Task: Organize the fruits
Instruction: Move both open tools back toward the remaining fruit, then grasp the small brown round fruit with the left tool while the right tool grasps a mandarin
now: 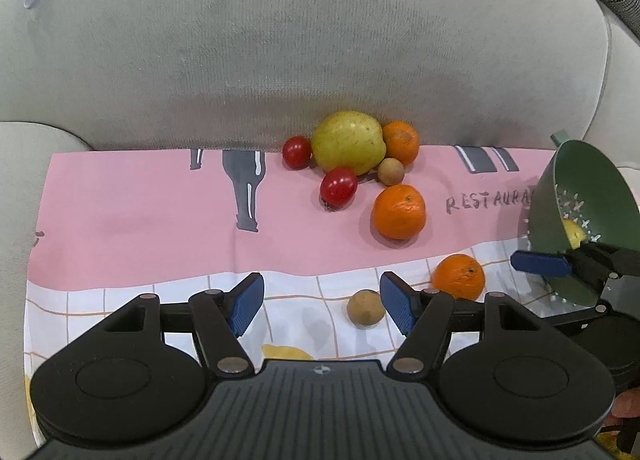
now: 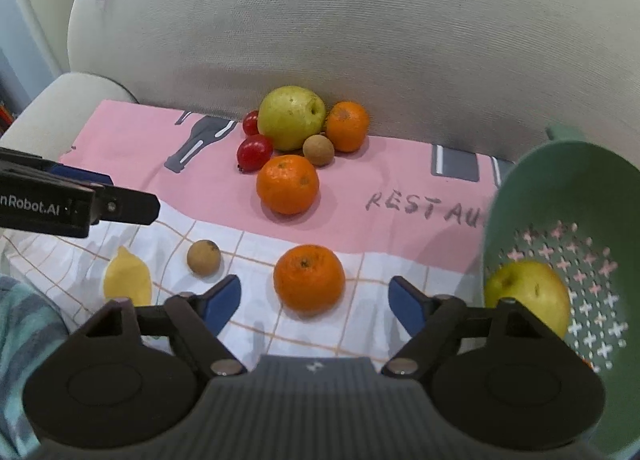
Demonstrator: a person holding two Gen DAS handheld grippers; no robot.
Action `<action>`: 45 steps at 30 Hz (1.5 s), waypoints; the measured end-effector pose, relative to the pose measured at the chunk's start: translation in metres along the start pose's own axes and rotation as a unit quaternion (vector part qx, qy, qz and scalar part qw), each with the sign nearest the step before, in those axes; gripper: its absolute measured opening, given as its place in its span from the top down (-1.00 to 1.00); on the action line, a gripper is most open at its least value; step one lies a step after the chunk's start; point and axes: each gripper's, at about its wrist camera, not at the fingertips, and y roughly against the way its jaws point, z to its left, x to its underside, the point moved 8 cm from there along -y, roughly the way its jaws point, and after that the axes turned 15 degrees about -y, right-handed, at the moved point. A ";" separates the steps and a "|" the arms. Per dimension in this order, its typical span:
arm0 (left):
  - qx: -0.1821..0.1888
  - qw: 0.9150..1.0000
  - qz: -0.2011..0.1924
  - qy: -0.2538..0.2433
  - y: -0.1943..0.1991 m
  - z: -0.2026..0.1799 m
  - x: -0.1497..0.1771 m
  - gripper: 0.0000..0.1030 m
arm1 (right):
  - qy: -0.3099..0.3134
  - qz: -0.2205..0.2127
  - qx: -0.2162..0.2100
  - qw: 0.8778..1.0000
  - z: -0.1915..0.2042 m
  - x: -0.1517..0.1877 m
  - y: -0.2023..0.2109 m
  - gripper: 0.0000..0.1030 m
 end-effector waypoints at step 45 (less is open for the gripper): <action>0.039 0.998 0.029 -0.042 -0.047 -0.045 0.011 0.41 | 0.078 0.015 0.005 0.997 0.012 0.007 -0.029 0.14</action>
